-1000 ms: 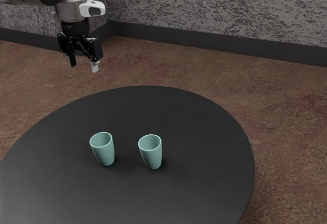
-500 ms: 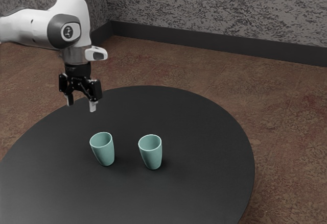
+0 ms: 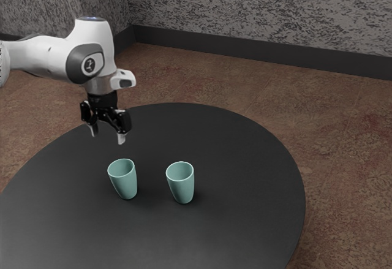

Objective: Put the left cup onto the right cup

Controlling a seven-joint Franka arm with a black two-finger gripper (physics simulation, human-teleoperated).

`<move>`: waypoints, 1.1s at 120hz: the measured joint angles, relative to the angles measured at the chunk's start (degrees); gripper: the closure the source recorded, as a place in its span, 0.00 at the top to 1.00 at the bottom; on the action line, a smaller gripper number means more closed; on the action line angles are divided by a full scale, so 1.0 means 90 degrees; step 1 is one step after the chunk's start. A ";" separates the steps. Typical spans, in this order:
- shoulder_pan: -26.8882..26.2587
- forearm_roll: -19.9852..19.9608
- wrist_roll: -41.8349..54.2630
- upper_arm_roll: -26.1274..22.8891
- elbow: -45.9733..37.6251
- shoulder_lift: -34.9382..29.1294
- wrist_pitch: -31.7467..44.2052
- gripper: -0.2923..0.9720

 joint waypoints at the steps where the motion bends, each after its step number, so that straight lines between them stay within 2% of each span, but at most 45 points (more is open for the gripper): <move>1: -0.0002 0.0000 -0.0003 0.0000 -0.0016 0.0007 0.0024 0.77; 61: -0.0039 -0.0009 -0.0129 0.0000 -0.0926 0.0256 0.1106 0.77; 132: 0.0162 -0.0043 -0.0128 0.0093 -0.0951 0.0280 0.1327 0.77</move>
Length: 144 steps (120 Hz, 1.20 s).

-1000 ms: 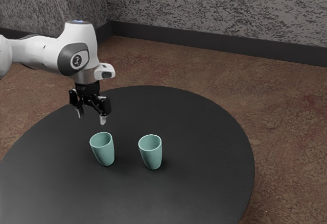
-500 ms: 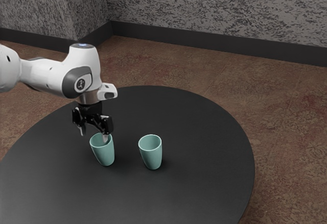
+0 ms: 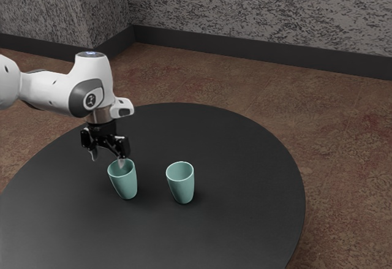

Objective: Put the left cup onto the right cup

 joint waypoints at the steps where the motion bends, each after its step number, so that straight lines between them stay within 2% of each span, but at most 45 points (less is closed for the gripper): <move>1: 0.0000 -0.0001 0.0002 0.0002 0.0000 0.0000 0.0000 0.77; 49: -0.0032 -0.0091 0.0048 0.0007 -0.0001 0.0423 0.0016 0.77; 57: -0.0041 -0.0094 0.0053 0.0008 -0.0001 0.0430 0.0016 0.71; 83: -0.0075 -0.0101 0.0061 0.0008 0.0032 0.0423 0.0019 0.38; 96: -0.0095 -0.0103 0.0040 0.0007 0.0047 0.0423 0.0019 0.27; 114: -0.0098 -0.0102 0.0002 0.0004 0.0057 0.0423 0.0020 0.21; 144: -0.0098 -0.0080 -0.0070 0.0004 0.0082 0.0419 0.0022 0.17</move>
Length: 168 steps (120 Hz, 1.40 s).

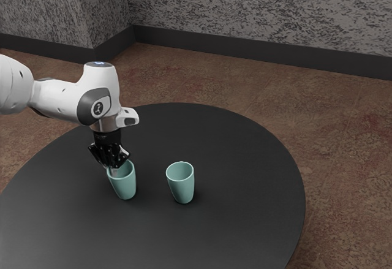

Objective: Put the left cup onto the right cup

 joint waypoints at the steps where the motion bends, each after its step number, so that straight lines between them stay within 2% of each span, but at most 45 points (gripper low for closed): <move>1: 0.0000 0.0001 -0.0002 0.0000 0.0004 -0.0001 0.0000 0.17; 25: 0.0000 0.0028 -0.0046 0.0001 0.0472 -0.0033 -0.0117 0.15; 73: -0.0008 0.0075 -0.0108 -0.0067 0.1997 0.0029 -0.0938 0.15; 99: -0.0014 0.0043 -0.0156 -0.0307 0.2727 0.0263 -0.1353 0.15; 168: -0.0028 0.0044 -0.0582 -0.1291 0.3131 0.0460 -0.1629 0.15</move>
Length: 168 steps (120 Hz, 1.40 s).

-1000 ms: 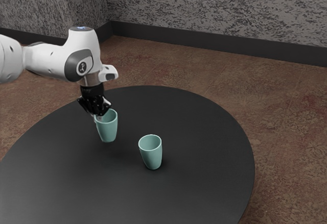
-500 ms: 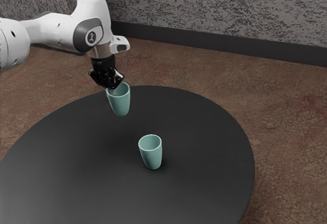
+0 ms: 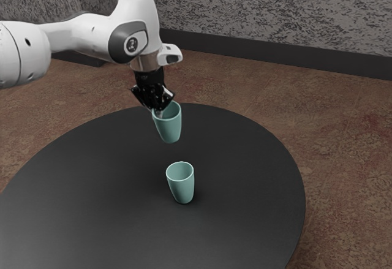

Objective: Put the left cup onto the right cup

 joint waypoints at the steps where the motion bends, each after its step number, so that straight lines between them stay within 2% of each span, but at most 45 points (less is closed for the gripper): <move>1: -0.0002 0.0000 -0.0010 -0.0012 0.0001 0.0003 0.0000 0.15; 26: -0.0004 0.0013 -0.0264 -0.0325 0.0104 0.0101 -0.0008 0.15; 53: -0.0093 0.0013 -0.0473 -0.0361 0.0064 0.0042 -0.0011 0.15; 104: -0.0329 0.0018 -0.0792 -0.0352 -0.1349 -0.1314 0.0052 0.15; 168: -0.0314 -0.0001 -0.1078 -0.0308 -0.2070 -0.1276 0.0679 0.15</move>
